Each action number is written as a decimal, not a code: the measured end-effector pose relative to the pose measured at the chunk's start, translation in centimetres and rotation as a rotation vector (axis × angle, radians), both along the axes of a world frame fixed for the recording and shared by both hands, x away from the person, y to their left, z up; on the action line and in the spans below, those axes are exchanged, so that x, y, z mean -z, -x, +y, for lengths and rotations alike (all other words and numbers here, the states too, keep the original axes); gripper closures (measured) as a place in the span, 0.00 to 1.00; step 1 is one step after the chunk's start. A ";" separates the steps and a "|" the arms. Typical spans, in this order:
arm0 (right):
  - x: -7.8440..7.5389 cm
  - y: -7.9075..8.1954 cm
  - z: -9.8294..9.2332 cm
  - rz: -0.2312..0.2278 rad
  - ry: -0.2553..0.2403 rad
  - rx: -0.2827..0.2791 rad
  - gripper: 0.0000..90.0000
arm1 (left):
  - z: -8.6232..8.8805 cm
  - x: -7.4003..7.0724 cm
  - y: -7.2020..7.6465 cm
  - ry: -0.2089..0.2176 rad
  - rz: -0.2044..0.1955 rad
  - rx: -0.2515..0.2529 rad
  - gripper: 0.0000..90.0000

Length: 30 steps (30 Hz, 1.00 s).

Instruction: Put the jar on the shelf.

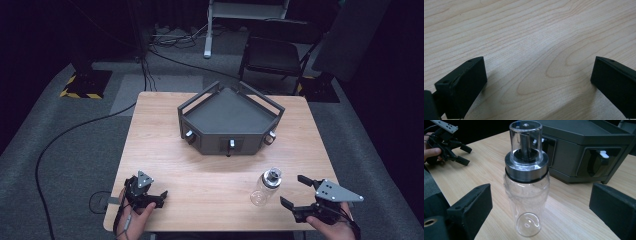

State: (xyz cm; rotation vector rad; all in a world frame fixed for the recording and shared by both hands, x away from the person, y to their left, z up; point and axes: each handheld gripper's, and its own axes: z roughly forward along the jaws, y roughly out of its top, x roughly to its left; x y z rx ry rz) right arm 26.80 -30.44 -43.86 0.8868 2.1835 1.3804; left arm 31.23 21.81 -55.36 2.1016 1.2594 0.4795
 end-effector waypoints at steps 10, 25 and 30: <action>0.4 -0.8 1.4 0.008 -0.012 -0.006 0.05 | 0.0 0.0 0.0 0.000 0.000 0.000 0.00; 1.3 -2.0 3.0 0.014 -0.001 -0.025 0.06 | 0.0 0.0 0.0 0.001 -0.001 0.000 0.00; 1.6 -2.3 3.4 0.008 0.002 -0.026 0.08 | 0.0 0.0 0.0 0.001 -0.001 0.000 0.00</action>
